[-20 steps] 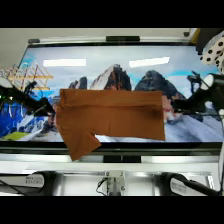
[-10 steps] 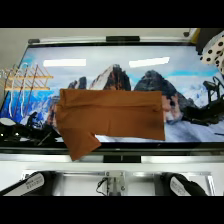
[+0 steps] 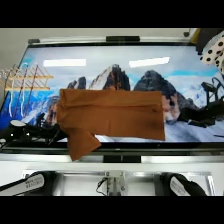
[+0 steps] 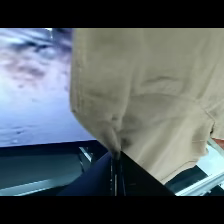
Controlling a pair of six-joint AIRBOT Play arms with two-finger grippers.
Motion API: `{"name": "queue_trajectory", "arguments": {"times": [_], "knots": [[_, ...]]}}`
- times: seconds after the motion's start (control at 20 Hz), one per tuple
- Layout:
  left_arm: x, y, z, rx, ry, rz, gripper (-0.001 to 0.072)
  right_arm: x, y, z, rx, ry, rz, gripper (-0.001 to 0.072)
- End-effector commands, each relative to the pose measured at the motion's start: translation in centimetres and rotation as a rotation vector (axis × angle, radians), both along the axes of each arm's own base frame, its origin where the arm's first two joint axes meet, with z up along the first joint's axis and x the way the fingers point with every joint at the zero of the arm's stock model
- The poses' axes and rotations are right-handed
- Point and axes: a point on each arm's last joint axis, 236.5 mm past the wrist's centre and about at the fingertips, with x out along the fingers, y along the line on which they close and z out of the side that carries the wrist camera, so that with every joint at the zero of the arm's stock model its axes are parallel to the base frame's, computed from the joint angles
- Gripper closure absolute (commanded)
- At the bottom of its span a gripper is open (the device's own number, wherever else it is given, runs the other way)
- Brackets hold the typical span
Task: Fold the shirts.
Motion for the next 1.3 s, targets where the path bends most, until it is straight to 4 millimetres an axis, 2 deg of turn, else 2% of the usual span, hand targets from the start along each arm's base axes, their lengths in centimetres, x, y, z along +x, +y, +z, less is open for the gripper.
{"name": "queue_trajectory", "arguments": {"times": [0.0, 0.15, 0.2, 0.25, 0.3, 0.5, 0.7, 0.9, 1.1, 1.25], "knots": [[-0.3, -0.5, -0.1, -0.012, 0.002, -0.026, 0.0673, -2.3, 0.9, -3.7, 0.051, 0.078, 0.009, 0.008], [-0.9, -1.1, 0.7, -0.048, -0.01, -0.09, 0.0673, -2.8, 2.0, -7.5, 0.154, 0.065, -0.106, 0.0083], [-0.9, -1.2, 1.0, -0.054, -0.011, -0.094, 0.0673, -3.1, 1.7, -8.4, 0.146, 0.069, -0.12, 0.0084], [-0.8, -1.2, 1.2, -0.055, -0.017, -0.098, 0.0672, -3.6, 1.5, -9.3, 0.133, 0.08, -0.123, 0.0132], [-0.6, -1.1, 1.4, -0.051, -0.027, -0.1, 0.0672, -3.9, 1.5, -9.9, 0.134, 0.098, -0.123, 0.017], [0.7, -0.7, 2.6, -0.039, -0.082, -0.12, 0.0673, -3.9, 3.4, -12.0, 0.233, 0.155, -0.107, 0.0168], [1.7, -0.6, 3.7, -0.04, -0.114, -0.122, 0.0673, -3.5, 3.7, -13.4, 0.26, 0.177, -0.139, 0.0168], [2.2, -1.0, 4.2, -0.06, -0.128, -0.102, 0.0673, -2.1, 3.5, -13.8, 0.255, 0.132, -0.184, 0.0169], [2.3, -1.0, 4.2, -0.061, -0.14, -0.109, 0.0672, -2.1, 4.0, -14.0, 0.282, 0.145, -0.196, 0.0169], [2.3, -1.0, 4.3, -0.061, -0.14, -0.108, 0.0672, -2.8, 5.2, -14.2, 0.329, 0.16, -0.199, 0.017]]}}
